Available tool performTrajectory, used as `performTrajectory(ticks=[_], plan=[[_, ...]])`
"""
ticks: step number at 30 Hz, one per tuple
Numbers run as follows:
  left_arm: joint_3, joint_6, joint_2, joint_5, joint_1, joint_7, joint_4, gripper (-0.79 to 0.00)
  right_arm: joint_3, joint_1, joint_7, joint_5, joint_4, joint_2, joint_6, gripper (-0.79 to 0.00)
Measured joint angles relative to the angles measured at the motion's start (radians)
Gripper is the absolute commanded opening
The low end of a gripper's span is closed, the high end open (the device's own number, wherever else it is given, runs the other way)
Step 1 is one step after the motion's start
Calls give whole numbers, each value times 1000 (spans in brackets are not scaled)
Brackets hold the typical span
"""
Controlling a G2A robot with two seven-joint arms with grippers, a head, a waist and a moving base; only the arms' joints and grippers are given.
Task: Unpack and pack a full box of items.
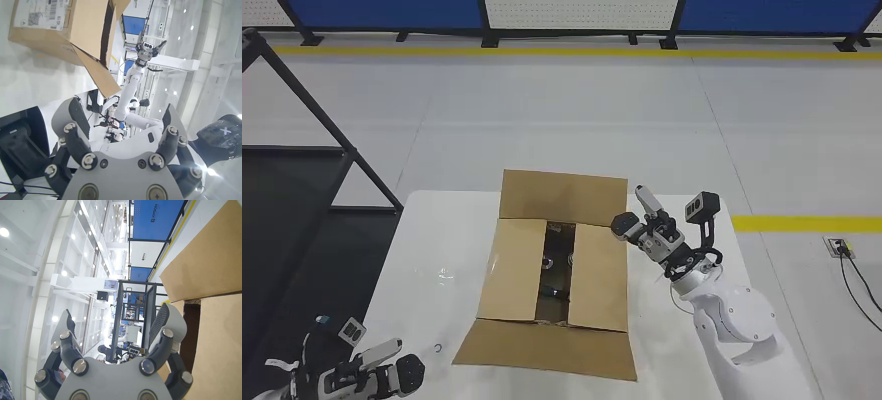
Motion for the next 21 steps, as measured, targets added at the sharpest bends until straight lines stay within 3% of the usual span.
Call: performTrajectory(ticks=[6,14,21], plan=[[77,117,6,17,-48,89,-24,0,-3,7,12,-13,19,0,-22,0],[189,295,20,-32,-153,75,5,0,21,62,113,-110,110,12,-123,0],[258,311,22,-52,-205,125,29,0,20,63,64,-161,103,12,-118,0]])
